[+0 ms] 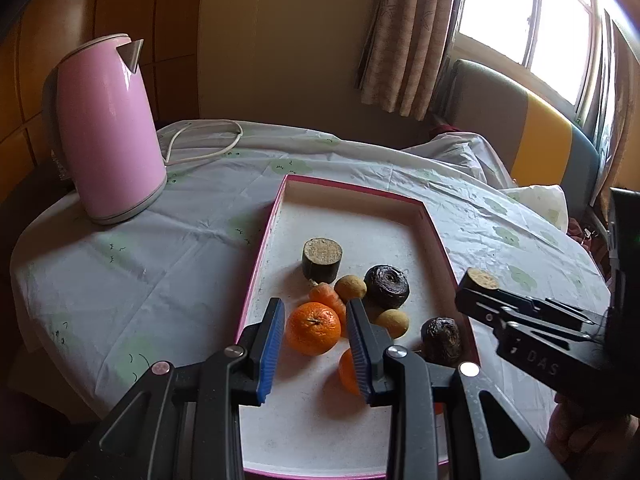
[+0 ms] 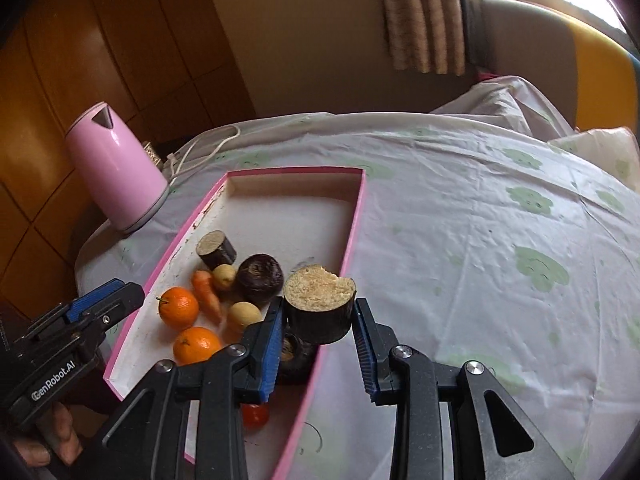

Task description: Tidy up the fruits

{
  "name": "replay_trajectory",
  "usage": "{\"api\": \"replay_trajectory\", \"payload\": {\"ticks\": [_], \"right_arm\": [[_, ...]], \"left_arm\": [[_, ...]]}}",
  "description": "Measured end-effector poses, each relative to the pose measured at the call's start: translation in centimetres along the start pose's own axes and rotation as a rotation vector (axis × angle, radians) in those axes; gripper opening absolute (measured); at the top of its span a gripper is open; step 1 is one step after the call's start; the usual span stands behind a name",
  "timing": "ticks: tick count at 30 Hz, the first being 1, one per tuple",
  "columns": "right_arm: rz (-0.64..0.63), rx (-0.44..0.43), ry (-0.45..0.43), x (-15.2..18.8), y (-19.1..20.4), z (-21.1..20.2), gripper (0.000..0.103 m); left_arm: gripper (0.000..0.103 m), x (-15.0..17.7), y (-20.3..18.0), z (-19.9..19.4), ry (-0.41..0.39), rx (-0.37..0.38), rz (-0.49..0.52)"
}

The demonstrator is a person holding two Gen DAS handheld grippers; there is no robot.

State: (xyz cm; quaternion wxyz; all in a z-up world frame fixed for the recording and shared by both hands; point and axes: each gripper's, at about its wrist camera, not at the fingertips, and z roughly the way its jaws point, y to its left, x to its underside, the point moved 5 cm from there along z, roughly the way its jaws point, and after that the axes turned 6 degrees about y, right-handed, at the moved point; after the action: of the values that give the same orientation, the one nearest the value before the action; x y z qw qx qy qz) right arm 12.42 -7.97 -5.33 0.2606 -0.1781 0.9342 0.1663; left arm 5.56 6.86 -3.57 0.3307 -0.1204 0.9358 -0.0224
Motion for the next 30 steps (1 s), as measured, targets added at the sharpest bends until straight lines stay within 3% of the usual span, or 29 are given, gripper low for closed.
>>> {"api": "replay_trajectory", "payload": {"ticks": [6, 13, 17, 21, 23, 25, 30], "right_arm": [[-0.055, 0.020, 0.068, -0.1, 1.9, 3.3, 0.035], [-0.080, 0.028, 0.068, 0.3, 2.9, 3.8, 0.041], [-0.067, 0.017, 0.065, 0.5, 2.9, 3.6, 0.042], [-0.049, 0.021, 0.038, 0.8, 3.0, 2.6, 0.053], [-0.037, 0.030, 0.011, 1.1, 3.1, 1.6, 0.061], [-0.027, 0.047, -0.030, 1.5, 3.2, 0.4, 0.073], [-0.005, 0.136, -0.120, 2.8, 3.1, -2.5, 0.085]], "left_arm": [[0.036, 0.2, 1.0, -0.1, 0.006, -0.008, -0.023], [0.037, 0.1, 1.6, -0.2, -0.003, -0.025, -0.035], [0.046, 0.2, 1.6, -0.5, -0.012, -0.037, -0.034], [0.047, 0.1, 1.6, -0.9, -0.032, -0.057, -0.031], [0.060, 0.1, 1.4, -1.2, -0.041, -0.091, -0.024], [0.065, 0.1, 1.4, -1.7, -0.064, -0.126, -0.022], [0.065, 0.3, 0.8, -2.9, -0.112, -0.136, -0.017]]}}
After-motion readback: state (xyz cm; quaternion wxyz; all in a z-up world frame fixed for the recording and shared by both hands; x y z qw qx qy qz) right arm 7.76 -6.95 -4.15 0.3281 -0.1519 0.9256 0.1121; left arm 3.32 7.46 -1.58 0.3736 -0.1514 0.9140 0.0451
